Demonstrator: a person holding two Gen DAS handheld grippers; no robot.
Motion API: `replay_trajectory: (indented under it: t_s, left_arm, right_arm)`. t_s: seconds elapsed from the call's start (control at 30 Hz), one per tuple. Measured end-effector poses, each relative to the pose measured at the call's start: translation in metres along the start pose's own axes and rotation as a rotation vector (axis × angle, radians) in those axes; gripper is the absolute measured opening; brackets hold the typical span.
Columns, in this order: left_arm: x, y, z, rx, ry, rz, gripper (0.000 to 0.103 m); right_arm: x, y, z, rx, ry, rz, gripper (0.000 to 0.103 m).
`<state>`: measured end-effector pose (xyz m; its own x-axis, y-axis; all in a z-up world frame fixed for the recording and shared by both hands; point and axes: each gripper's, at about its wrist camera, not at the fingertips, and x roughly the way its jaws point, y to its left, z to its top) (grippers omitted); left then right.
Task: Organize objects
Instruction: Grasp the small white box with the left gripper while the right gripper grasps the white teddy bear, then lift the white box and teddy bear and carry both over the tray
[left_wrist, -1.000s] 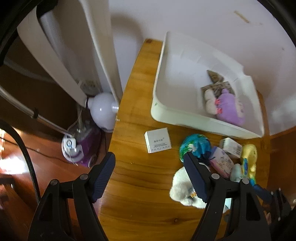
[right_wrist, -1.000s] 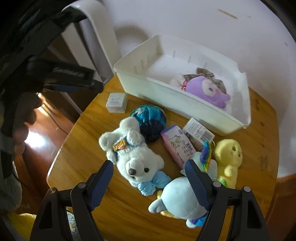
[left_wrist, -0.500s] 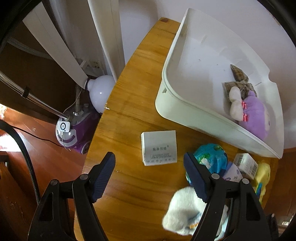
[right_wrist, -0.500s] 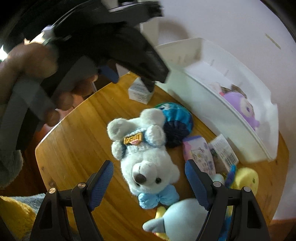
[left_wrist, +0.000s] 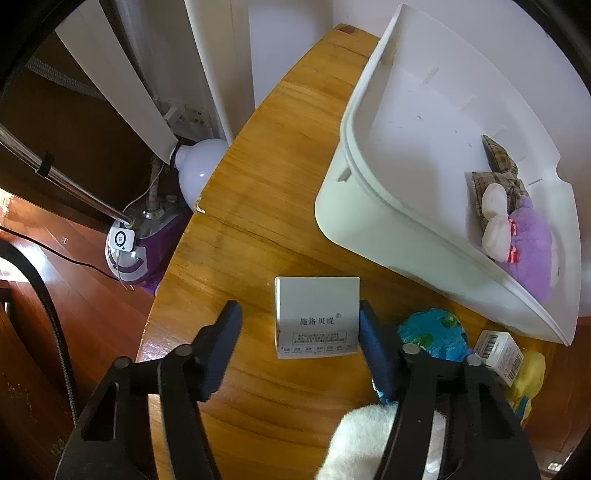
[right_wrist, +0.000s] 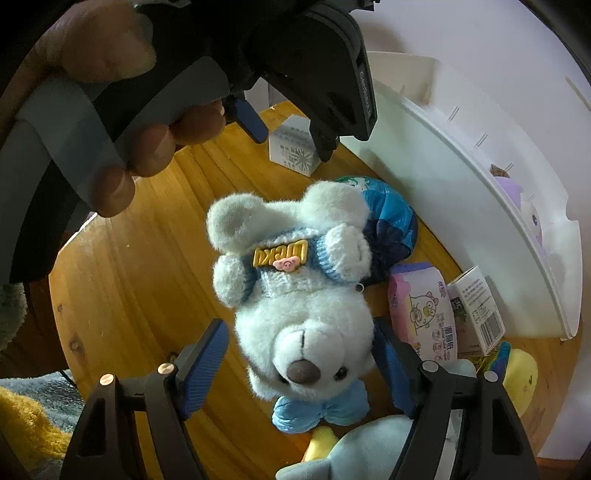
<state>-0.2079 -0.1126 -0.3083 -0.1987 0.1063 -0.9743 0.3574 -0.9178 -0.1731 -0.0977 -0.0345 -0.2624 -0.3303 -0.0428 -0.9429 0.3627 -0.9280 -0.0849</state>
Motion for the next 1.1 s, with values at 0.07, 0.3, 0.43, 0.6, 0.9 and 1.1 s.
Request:
replay_trajectory:
  t_s: [0.07, 0.3, 0.43, 0.6, 0.9, 1.1]
  left_arm:
    - [0.003, 0.0, 0.0, -0.003, 0.003, -0.003, 0.06]
    - [0.005, -0.004, 0.0, 0.008, -0.007, -0.002, 0.045]
    - [0.002, -0.004, -0.003, 0.01, -0.019, -0.001, 0.044]
    - [-0.009, -0.005, -0.009, 0.04, -0.046, 0.016, 0.044]
    - [-0.048, -0.006, -0.028, 0.091, -0.1, 0.026, 0.044]
    - [-0.096, -0.019, -0.036, 0.162, -0.174, 0.021, 0.044]
  right_arm:
    - [0.002, -0.001, 0.0, 0.0, 0.005, 0.004, 0.073]
    - [0.004, -0.006, 0.001, 0.017, 0.017, 0.029, 0.063]
    - [0.002, -0.008, 0.002, 0.031, 0.017, 0.048, 0.06]
    - [-0.005, -0.01, 0.004, 0.058, 0.011, 0.064, 0.058]
    - [-0.04, -0.018, 0.011, 0.13, -0.047, 0.1, 0.057]
    - [-0.077, -0.025, 0.013, 0.194, -0.101, 0.103, 0.057]
